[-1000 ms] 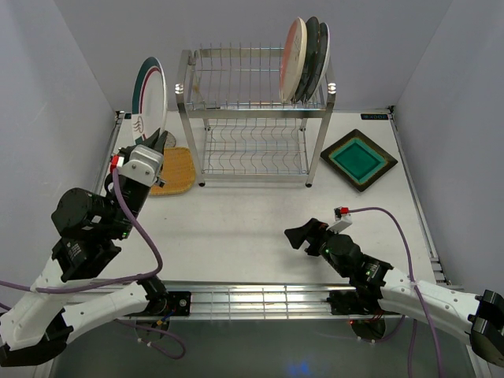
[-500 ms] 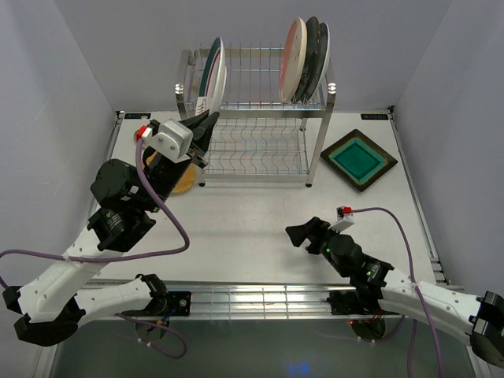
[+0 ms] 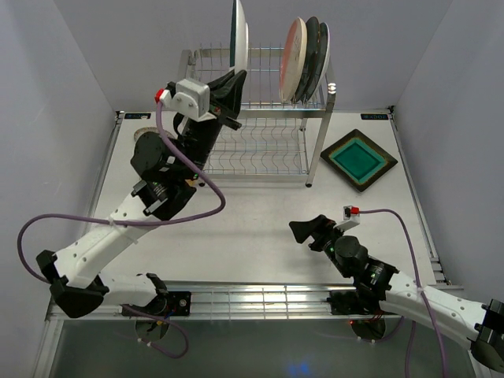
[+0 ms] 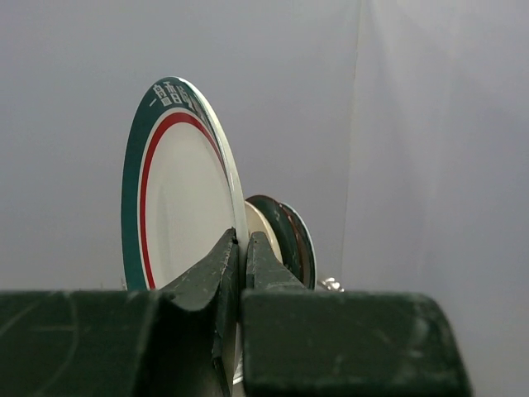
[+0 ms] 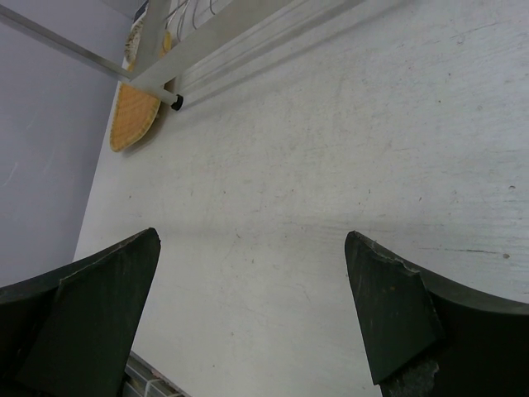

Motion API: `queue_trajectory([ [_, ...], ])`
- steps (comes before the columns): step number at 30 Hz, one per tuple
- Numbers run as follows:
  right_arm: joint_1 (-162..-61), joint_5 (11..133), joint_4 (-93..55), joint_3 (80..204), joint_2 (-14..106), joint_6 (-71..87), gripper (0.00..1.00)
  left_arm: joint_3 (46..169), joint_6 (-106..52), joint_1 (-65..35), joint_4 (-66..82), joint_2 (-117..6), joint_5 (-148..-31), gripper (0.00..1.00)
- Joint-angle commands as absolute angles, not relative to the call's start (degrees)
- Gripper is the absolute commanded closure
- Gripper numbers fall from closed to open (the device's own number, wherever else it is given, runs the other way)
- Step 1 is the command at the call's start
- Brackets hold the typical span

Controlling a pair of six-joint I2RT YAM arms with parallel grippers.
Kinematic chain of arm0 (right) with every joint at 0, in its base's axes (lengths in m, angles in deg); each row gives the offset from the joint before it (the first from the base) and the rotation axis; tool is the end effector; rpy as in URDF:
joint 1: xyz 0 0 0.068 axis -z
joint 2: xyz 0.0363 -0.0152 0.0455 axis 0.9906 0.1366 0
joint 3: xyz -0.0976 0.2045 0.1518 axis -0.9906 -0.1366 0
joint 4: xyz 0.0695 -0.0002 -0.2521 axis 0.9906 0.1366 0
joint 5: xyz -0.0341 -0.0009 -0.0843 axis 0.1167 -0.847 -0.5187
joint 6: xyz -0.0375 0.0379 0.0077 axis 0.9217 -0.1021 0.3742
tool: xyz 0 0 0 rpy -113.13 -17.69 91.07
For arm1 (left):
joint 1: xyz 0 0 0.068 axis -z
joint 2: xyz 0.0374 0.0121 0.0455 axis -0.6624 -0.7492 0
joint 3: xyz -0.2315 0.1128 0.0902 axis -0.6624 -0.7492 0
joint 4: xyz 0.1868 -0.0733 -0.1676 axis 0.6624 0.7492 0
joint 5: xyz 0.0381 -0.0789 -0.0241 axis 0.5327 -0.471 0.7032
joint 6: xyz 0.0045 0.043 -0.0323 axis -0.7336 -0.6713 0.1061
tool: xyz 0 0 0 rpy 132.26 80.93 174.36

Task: Load the plates into the dish rack
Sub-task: Insert the plate into the dish rack.

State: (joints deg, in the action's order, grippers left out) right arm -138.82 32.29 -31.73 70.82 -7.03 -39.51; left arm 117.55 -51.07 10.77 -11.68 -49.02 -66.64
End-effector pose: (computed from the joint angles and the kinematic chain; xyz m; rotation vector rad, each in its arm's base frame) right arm 0.0913 0.1048 0.1731 0.3788 1.7968 0.9137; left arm 0.1536 -0.1836 0.5360 0.3174 0.9445 -0.5074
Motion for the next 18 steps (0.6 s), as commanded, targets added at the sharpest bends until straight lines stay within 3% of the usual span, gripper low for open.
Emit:
queue_trajectory([
  [1,-139.0,29.6,-31.5,70.6,-8.5,-38.6,0.02,124.4,-46.9,10.7,-16.9,-53.8,-62.7,1.00],
  [9,-139.0,28.8,-29.6,70.0,-11.4,-38.9,0.02,132.9,-39.5,9.1,-16.9,-65.0,-60.2,1.00],
  [18,-139.1,29.4,-30.3,70.1,-10.6,-38.9,0.02,130.7,-34.0,4.0,-25.3,-67.4,-66.7,1.00],
])
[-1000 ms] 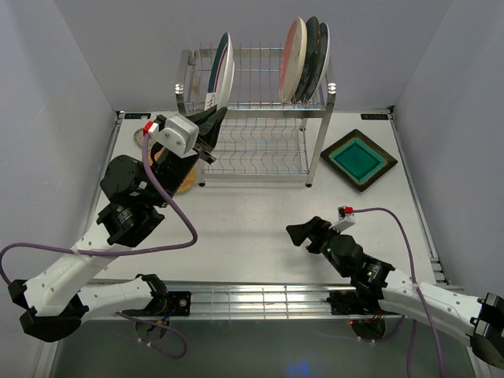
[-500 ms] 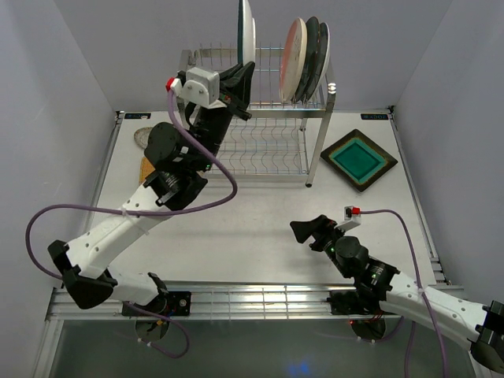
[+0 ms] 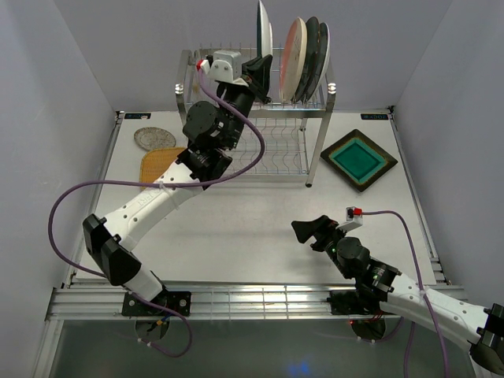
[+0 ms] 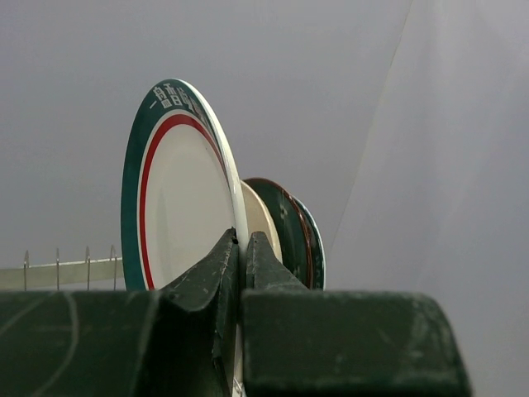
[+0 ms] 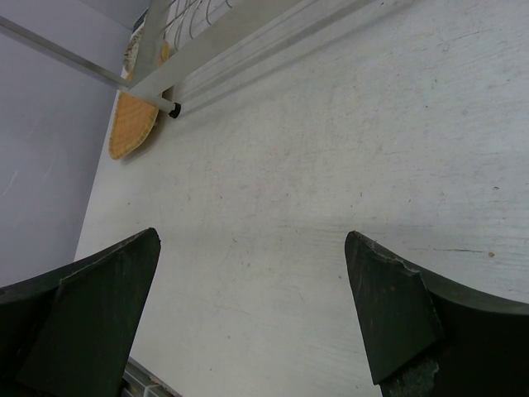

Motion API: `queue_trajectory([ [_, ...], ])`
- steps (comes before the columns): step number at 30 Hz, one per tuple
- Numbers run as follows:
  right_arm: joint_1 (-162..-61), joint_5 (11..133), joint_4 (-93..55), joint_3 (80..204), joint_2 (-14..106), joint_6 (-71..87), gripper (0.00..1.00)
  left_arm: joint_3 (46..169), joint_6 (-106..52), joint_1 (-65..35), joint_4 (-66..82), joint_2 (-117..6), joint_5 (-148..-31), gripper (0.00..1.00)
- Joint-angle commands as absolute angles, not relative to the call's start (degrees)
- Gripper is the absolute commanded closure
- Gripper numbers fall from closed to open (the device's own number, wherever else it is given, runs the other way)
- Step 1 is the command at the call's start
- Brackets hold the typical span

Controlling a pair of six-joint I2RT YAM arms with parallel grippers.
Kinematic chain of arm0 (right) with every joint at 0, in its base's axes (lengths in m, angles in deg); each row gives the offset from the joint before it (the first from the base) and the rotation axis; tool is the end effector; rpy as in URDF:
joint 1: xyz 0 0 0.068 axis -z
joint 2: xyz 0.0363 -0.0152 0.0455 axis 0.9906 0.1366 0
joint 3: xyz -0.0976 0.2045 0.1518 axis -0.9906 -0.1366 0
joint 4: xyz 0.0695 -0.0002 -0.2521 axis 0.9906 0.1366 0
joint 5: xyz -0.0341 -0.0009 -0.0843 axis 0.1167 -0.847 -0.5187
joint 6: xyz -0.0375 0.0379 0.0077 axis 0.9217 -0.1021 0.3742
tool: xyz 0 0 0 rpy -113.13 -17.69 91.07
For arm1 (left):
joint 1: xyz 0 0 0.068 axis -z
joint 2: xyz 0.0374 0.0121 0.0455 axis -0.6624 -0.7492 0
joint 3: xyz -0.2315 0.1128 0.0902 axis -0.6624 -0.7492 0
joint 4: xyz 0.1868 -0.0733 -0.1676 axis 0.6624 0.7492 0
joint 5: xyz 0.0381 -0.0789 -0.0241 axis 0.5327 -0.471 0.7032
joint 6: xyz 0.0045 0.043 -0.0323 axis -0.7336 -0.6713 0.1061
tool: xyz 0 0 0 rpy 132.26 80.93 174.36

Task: Load the plates into the dish rack
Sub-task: Insert the plate into the dish rack.

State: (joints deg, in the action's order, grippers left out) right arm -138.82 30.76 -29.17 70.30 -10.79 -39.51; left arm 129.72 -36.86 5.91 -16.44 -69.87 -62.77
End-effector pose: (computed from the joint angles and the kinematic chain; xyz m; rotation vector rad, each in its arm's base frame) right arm 0.0887 0.0995 0.1730 0.4002 1.7752 0.9024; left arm 0.2461 -0.2508 0.5117 0.1283 1.0720 -0.6015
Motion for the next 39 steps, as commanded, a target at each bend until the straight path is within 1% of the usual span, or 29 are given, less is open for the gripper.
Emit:
queue_trajectory([
  [1,-139.0,29.4,-30.2,70.2,-10.6,-38.9,0.02,131.1,-33.5,3.6,-25.4,-67.6,-67.4,1.00],
  [8,-139.0,29.5,-30.2,70.2,-10.6,-38.9,0.02,136.0,-27.9,2.1,-24.6,-70.7,-70.3,1.00],
  [12,-139.1,29.6,-30.1,69.9,-10.9,-39.0,0.02,138.3,-24.6,1.8,-23.8,-73.3,-68.6,1.00],
  [19,-139.0,29.7,-30.0,69.7,-11.4,-39.1,0.02,140.4,-23.8,1.8,-22.5,-76.1,-68.4,1.00],
  [39,-139.0,30.0,-32.0,68.1,-11.2,-39.2,0.02,138.2,-25.3,0.9,-23.3,-79.9,-64.0,1.00],
])
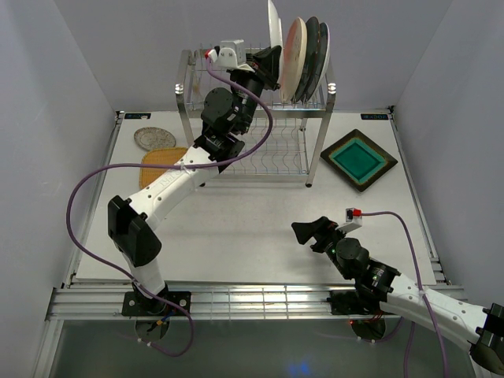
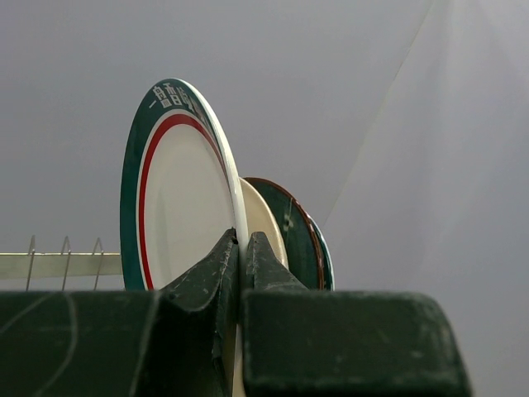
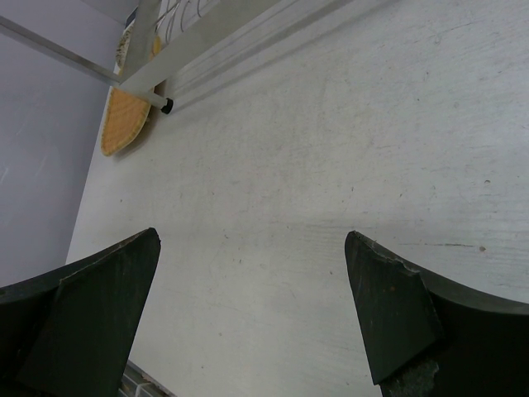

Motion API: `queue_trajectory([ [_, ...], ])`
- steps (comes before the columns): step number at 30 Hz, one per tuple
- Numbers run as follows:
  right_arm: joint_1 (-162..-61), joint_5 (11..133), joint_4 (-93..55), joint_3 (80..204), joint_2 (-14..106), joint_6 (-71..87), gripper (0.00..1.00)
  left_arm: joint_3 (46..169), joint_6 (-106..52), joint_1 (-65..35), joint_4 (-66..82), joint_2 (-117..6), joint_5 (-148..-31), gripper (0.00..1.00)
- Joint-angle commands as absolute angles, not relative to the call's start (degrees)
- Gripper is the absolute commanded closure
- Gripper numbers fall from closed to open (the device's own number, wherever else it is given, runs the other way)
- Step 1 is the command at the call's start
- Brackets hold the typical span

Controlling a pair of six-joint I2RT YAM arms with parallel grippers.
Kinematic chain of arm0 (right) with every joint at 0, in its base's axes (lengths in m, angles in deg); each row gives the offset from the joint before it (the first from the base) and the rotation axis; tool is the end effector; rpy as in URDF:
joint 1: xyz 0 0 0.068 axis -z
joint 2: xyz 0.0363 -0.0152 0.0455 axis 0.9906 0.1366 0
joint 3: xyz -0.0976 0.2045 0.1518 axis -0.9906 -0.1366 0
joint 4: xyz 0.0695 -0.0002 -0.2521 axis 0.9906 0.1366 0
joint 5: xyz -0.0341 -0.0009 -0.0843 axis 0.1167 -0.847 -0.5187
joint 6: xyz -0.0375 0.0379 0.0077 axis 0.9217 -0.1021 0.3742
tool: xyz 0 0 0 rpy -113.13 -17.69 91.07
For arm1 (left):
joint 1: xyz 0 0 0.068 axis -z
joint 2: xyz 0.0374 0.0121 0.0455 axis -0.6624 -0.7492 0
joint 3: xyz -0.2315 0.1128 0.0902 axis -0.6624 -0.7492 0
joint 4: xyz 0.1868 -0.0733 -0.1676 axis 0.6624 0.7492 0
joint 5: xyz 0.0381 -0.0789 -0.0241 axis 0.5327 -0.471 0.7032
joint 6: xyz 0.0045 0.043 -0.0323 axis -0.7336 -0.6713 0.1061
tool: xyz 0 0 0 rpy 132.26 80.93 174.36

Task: Load the plates into the dish rack
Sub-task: Insert the plate into the dish rack.

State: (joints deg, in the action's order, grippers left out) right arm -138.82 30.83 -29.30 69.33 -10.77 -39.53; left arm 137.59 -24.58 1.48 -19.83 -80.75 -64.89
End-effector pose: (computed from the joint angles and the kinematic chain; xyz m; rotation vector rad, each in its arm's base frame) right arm 0.0883 0.0989 0.1672 0.3959 1.7881 0.8915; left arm 0.3032 -0.2686 0.4952 0.0027 1.0765 -0.7470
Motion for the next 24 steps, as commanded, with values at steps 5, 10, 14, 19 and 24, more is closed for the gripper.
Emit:
queue_trajectory([
  [5,-139.0,30.1,-32.0,67.9,-11.7,-39.3,0.02,135.7,-23.8,0.2,-23.3,-79.4,-65.3,1.00],
  [10,-139.0,30.2,-31.8,67.6,-12.0,-39.3,0.02,132.3,-23.1,-0.9,-23.4,-78.3,-66.0,1.00],
  [14,-139.0,30.3,-31.8,67.6,-12.1,-39.5,0.02,130.4,-21.8,-1.7,-23.4,-77.1,-68.0,1.00],
  [19,-139.0,30.4,-31.9,67.5,-12.1,-39.6,0.02,128.3,-20.9,-2.5,-23.4,-76.2,-71.1,1.00],
  [24,-139.0,30.6,-32.0,67.5,-12.3,-39.8,0.02,129.5,-20.9,-2.8,-23.6,-76.4,-72.4,1.00],
])
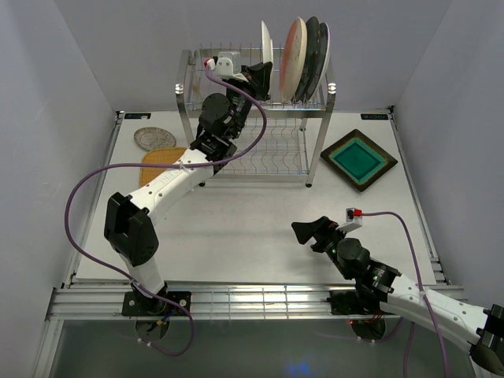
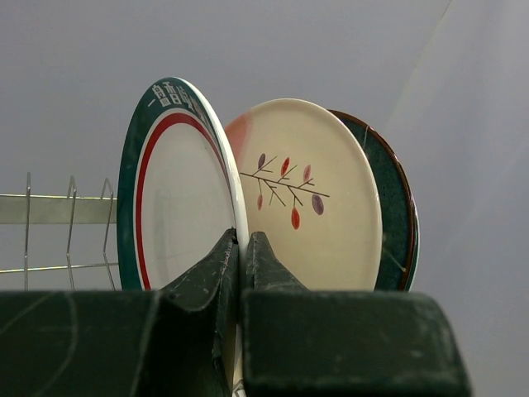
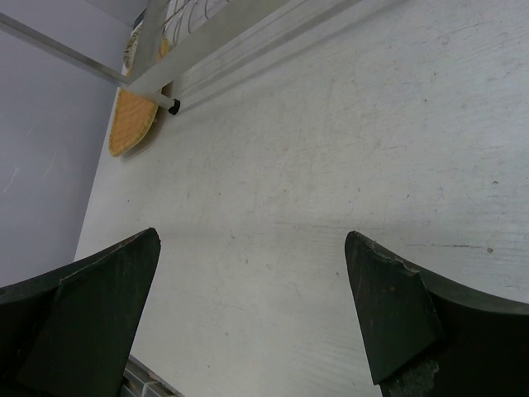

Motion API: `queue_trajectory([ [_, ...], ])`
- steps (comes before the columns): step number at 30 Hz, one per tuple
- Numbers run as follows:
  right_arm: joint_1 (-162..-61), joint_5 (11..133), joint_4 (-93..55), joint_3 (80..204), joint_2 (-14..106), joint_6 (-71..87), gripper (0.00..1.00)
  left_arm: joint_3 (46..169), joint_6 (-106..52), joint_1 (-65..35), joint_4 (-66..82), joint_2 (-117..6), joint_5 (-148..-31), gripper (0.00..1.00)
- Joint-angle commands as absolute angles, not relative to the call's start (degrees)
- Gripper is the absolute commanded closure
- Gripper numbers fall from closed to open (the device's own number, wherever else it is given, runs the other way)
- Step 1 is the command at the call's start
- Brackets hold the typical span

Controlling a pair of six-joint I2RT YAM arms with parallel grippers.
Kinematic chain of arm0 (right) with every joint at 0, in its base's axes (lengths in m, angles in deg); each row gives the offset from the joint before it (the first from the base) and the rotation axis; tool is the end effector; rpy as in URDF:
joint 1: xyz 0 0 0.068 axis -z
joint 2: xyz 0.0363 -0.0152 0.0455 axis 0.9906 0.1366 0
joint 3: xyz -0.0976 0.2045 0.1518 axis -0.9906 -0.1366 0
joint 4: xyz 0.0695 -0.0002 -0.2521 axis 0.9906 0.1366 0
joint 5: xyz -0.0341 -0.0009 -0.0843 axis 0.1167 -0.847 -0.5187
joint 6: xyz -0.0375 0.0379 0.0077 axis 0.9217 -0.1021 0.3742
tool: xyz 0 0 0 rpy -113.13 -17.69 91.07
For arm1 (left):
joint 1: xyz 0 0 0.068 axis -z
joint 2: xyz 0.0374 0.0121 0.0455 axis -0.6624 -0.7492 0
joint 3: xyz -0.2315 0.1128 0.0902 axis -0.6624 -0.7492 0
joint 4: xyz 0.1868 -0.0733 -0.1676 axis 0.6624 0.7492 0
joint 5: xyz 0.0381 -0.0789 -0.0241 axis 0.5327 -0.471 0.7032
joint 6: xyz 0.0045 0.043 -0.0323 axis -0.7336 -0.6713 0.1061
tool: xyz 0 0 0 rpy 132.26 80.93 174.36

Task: Load the plates into the dish rack
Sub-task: Insert the plate into the dish rack.

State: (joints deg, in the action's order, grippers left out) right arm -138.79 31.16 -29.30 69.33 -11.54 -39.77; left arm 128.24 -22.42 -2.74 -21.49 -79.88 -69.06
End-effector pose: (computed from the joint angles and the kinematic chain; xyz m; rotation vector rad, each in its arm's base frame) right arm 0.0878 0.0984 0.1687 0.3996 1.7792 0.9094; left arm 0.3281 -0.2536 0.4482 0.0390 1.1818 -0.7195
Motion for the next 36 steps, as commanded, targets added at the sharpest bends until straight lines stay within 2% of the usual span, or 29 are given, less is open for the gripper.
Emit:
queue_trajectory([
  [1,-139.0,30.6,-32.0,67.5,-12.3,-39.7,0.02,129.9,-21.0,-2.8,-23.6,-76.4,-72.6,1.00],
  [9,-139.1,30.7,-31.9,67.6,-12.3,-39.8,0.02,131.3,-22.1,-2.8,-23.2,-75.6,-77.2,1.00],
  [25,-139.0,31.3,-31.9,67.9,-12.6,-39.8,0.02,128.2,-24.3,-2.8,-24.7,-72.9,-77.7,1.00],
  [36,-139.0,31.4,-31.6,67.6,-13.2,-39.9,0.02,126.0,-26.5,-2.8,-25.7,-73.3,-72.4,1.00],
])
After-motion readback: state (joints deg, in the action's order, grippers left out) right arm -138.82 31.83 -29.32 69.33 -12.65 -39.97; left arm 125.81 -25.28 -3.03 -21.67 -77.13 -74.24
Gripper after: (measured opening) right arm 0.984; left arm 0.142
